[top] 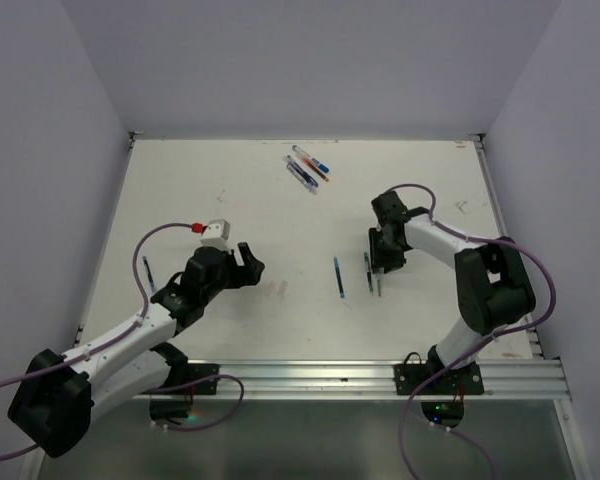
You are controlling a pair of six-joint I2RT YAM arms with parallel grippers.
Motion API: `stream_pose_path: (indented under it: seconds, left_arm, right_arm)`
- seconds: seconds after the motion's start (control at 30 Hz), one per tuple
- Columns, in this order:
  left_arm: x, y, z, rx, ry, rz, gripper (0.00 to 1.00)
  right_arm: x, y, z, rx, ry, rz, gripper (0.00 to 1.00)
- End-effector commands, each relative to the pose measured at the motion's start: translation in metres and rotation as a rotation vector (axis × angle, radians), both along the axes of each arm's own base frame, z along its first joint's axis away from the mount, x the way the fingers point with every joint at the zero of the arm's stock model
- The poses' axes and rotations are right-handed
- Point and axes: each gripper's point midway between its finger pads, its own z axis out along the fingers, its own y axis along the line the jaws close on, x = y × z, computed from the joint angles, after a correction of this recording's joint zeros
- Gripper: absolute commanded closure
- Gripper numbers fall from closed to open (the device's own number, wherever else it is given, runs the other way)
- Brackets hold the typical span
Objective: Open the pen caps
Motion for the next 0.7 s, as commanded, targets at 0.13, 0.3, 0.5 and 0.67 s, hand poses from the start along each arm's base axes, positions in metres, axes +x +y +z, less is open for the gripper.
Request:
stream_pose_path:
  seconds: [0.13,0.3,0.5,0.67]
  left_arm:
    - [0.016,0.033,0.045,0.137,-0.045,0.103,0.13]
    - [0.025,0.074,0.052,0.271,-0.012,0.194,0.1]
    - [0.033,0.129,0.04,0.318,0.078,0.361,0.1]
    - [0.036,0.166,0.026,0.277,0.167,0.542,0.08]
  right_arm:
    - [0.009,0.002,0.048,0.013,-0.153,0.004,0.58]
    - [-0.001,0.019,0.08,0.073,-0.231,0.066,0.56]
    - [-0.021,0.055,0.105,0.212,-0.301,0.188,0.54]
    - [-0.04,0.084,0.121,0.362,-0.322,0.285,0.53]
